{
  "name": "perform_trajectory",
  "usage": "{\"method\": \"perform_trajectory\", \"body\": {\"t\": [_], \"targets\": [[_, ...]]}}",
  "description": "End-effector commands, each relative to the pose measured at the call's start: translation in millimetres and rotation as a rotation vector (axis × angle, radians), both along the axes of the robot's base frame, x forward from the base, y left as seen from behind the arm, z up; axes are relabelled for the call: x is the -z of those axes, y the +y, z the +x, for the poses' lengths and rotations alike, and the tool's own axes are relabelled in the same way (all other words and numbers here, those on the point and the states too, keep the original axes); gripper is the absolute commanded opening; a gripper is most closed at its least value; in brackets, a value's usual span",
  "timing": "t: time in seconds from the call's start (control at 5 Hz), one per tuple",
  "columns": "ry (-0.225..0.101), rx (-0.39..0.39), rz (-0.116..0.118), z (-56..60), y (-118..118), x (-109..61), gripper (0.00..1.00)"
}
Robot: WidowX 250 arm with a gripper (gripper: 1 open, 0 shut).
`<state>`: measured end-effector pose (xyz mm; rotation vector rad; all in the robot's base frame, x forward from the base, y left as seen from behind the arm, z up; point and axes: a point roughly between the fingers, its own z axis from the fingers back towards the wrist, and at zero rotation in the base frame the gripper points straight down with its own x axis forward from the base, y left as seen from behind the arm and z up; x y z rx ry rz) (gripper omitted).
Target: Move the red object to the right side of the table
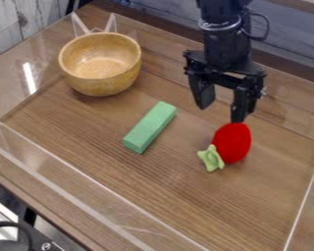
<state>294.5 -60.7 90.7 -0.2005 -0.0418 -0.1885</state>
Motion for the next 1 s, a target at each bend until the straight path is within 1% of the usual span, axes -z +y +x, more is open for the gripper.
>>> {"method": "perform_trajectory", "body": {"t": [0.0,0.4,0.8], "targets": [[-0.087,0.024,-0.007,4.4,-4,-24.6,1.0],[-0.1,0.034,-0.005,5.3,-4,-25.8,1.0],[-0.082,0.031,0.006,11.4,-7,-7.7,1.0]]}}
